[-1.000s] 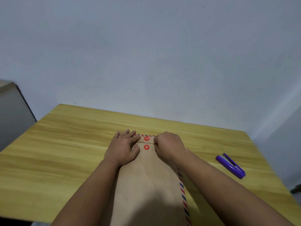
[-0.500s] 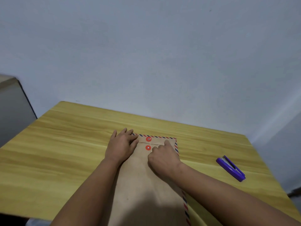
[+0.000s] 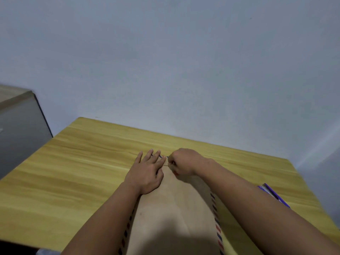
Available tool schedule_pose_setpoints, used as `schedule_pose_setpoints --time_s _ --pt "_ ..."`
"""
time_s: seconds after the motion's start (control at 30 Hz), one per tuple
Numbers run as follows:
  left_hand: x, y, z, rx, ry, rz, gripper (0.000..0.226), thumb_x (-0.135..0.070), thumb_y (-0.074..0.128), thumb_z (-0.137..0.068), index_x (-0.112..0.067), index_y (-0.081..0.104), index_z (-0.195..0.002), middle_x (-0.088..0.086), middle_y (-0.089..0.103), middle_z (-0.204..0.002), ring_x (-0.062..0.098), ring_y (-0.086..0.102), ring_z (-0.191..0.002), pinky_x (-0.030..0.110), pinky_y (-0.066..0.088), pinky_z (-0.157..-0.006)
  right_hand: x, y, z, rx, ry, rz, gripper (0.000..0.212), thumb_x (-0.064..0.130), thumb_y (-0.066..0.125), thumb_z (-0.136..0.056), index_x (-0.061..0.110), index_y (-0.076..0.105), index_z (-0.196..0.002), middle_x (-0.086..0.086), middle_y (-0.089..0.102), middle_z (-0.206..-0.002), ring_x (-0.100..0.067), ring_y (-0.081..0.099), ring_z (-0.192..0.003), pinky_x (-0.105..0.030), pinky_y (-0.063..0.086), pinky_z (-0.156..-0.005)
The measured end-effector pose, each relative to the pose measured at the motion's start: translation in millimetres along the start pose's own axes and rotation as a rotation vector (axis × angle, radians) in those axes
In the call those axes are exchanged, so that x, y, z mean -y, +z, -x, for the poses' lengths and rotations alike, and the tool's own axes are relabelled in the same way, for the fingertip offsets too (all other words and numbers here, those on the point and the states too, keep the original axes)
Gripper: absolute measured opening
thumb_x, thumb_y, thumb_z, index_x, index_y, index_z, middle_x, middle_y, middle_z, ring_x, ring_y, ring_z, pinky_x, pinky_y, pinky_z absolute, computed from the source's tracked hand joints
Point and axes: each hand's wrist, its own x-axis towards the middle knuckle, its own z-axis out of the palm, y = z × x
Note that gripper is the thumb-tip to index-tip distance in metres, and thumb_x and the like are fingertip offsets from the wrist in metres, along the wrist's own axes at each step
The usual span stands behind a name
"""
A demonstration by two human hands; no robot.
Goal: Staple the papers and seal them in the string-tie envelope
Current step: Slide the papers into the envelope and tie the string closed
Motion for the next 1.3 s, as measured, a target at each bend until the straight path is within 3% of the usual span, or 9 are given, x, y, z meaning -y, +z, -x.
schedule_pose_setpoints --time_s 0.17,0.4,0.5,0.63,0.73,0.97,1.17,1.3 --pt "2.2 2.8 0.5 -0.058 0.019 0.032 0.064 -0.045 0.021 -0.091 -0.038 0.041 -0.151 -0.002 0.024 -0.167 0.023 0.004 -0.157 0.047 0.004 -0.127 -18.4 -9.8 -16.0 0.015 0.04 -0.105 0.02 0.026 0.058 -0.095 0.024 0.067 -0.077 0.003 0.066 -0.078 -0.023 0.061 -0.077 -0.036 0.051 -0.067" --pt "3.4 2.1 -0.6 -0.057 0.012 0.059 0.06 -0.043 0.028 -0.092 -0.04 0.044 -0.15 -0.004 0.025 -0.167 0.02 0.006 -0.157 0.047 0.003 -0.127 -37.0 5.2 -32.8 -0.071 0.244 -0.268 0.021 0.017 0.067 -0.089 0.015 0.069 -0.068 -0.002 0.07 -0.074 -0.025 0.066 -0.076 -0.035 0.053 -0.064" --pt "3.9 2.1 -0.7 -0.055 0.005 0.058 0.06 -0.044 0.027 -0.092 -0.04 0.044 -0.15 -0.005 0.025 -0.167 0.019 0.006 -0.157 0.047 0.003 -0.127 -42.5 11.2 -28.1 -0.105 0.303 -0.338 0.019 0.017 0.067 -0.089 0.012 0.071 -0.072 -0.003 0.074 -0.081 -0.025 0.07 -0.082 -0.04 0.059 -0.071" --pt "3.4 1.6 -0.5 -0.051 -0.01 0.056 0.064 -0.047 0.023 -0.089 -0.041 0.044 -0.15 -0.006 0.026 -0.167 0.019 0.007 -0.157 0.046 0.004 -0.127 -45.5 15.7 -6.2 -0.151 0.292 -0.301 0.025 0.021 0.06 -0.094 0.019 0.064 -0.069 0.004 0.063 -0.076 -0.023 0.062 -0.079 -0.032 0.049 -0.061" --pt "1.8 0.9 -0.9 -0.055 -0.024 0.073 0.067 -0.049 0.02 -0.088 -0.041 0.044 -0.15 -0.007 0.027 -0.166 0.018 0.009 -0.157 0.044 0.003 -0.127 -41.2 16.6 18.5 -0.169 0.205 -0.216 0.021 0.025 0.058 -0.097 0.021 0.071 -0.081 0.005 0.063 -0.078 -0.021 0.057 -0.076 -0.027 0.036 -0.055" --pt "0.5 1.2 -1.0 -0.037 -0.038 0.057 0.068 -0.05 0.018 -0.087 -0.043 0.042 -0.15 -0.008 0.025 -0.166 0.017 0.009 -0.156 0.043 0.004 -0.127 -17.7 30.4 67.8 -0.246 0.035 0.022 0.028 0.027 0.048 -0.102 0.019 0.072 -0.092 -0.002 0.066 -0.094 -0.028 0.061 -0.083 -0.033 0.034 -0.064" --pt "0.2 0.5 -0.6 -0.039 -0.03 0.051 0.067 -0.049 0.02 -0.087 -0.043 0.043 -0.15 -0.007 0.027 -0.166 0.018 0.011 -0.156 0.044 0.006 -0.127 4.1 30.2 60.1 -0.238 0.24 -0.125 0.024 0.023 0.052 -0.095 0.015 0.06 -0.074 -0.007 0.068 -0.086 -0.033 0.063 -0.083 -0.036 0.044 -0.065" --pt "-0.7 -0.3 -0.7 -0.028 -0.027 0.051 0.07 -0.049 0.016 -0.086 -0.043 0.04 -0.152 -0.007 0.025 -0.167 0.018 0.009 -0.156 0.044 0.005 -0.127 21.7 24.4 43.7 -0.256 0.293 -0.221 0.02 0.026 0.055 -0.095 0.019 0.068 -0.081 -0.008 0.072 -0.094 -0.034 0.065 -0.09 -0.034 0.041 -0.067"
